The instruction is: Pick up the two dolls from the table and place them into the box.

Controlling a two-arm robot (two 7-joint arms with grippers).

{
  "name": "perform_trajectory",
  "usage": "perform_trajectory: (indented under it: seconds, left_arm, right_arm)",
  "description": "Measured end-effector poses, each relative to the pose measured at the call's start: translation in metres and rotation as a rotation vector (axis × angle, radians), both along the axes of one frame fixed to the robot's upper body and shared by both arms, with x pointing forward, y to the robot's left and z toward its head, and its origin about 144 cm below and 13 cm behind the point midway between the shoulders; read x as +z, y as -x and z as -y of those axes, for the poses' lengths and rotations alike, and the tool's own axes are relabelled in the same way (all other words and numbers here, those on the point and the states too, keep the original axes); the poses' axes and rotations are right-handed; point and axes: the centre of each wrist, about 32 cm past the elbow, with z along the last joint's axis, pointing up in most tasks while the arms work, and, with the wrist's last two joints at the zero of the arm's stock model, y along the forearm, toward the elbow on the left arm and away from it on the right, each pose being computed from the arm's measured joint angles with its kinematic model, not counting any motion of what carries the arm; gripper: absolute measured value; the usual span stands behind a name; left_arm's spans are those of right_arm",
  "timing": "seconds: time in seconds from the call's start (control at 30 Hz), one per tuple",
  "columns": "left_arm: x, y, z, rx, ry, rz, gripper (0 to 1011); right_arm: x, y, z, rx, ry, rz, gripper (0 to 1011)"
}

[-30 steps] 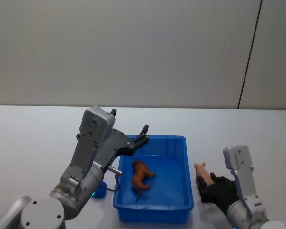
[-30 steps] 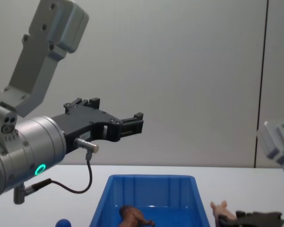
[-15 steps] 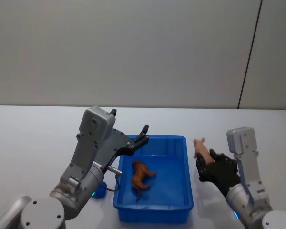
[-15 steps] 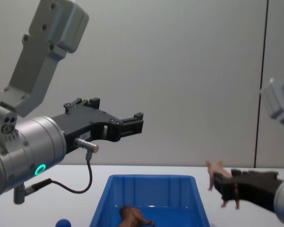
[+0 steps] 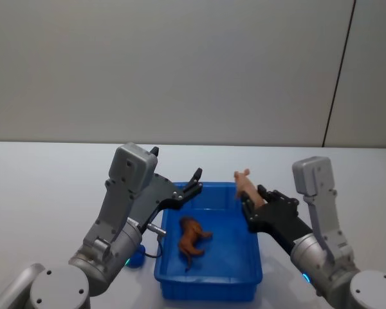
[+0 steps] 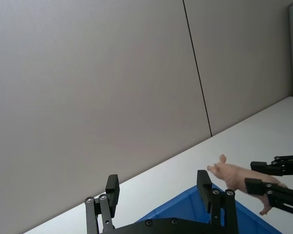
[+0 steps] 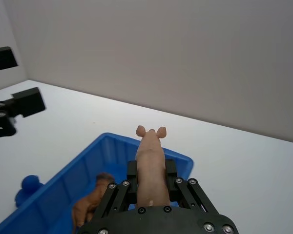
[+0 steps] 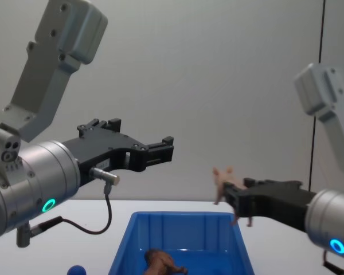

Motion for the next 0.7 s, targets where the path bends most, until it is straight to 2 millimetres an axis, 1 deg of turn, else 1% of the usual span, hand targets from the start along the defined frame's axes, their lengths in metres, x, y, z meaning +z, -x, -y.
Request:
perform_trajectory:
  seconds: [0.1,0.27,0.3,0.4,0.43,0.5,0.53,0.6,0.63,0.67,0.7]
  left_arm:
    - [0.0,0.0,0.0,0.0,0.0,0.0,1001]
    - [0.0,0.0,0.0,0.0,0.0,0.0,1001]
    - [0.0,0.0,0.0,0.0,0.0,0.0,1001]
    - [0.0,0.0,0.0,0.0,0.0,0.0,1001]
    - [0.0,0.0,0.0,0.0,0.0,0.0,1001]
    - [0.0,0.0,0.0,0.0,0.0,0.0,1001]
    - [0.0,0.0,0.0,0.0,0.0,0.0,1001]
    - [0.0,0.0,0.0,0.0,0.0,0.0,1001]
    - [0.0,0.0,0.0,0.0,0.0,0.0,1001]
    - [0.0,0.0,0.0,0.0,0.0,0.0,1001]
    - [0.0,0.0,0.0,0.0,0.0,0.0,1001]
  right_arm:
    - [0.0,-0.003,-0.002,0.029,-0.006,-0.002,326]
    - [-0.005,-0.014,-0.012,0.117,-0.015,-0.02,419]
    - [-0.006,-0.016,-0.013,0.126,-0.015,-0.022,469]
    - [-0.01,-0.022,-0.018,0.16,-0.012,-0.038,559]
    - [-0.01,-0.023,-0.019,0.166,-0.011,-0.04,607]
    - [-0.011,-0.025,-0.021,0.174,-0.009,-0.044,643]
    - [-0.013,-0.027,-0.023,0.18,-0.006,-0.05,705]
    - [-0.014,-0.028,-0.024,0.181,-0.003,-0.054,747]
    - [-0.015,-0.03,-0.025,0.182,0.001,-0.056,801]
    - [-0.015,-0.03,-0.025,0.181,0.002,-0.057,801]
    - [-0.016,-0.03,-0.026,0.178,0.004,-0.058,834]
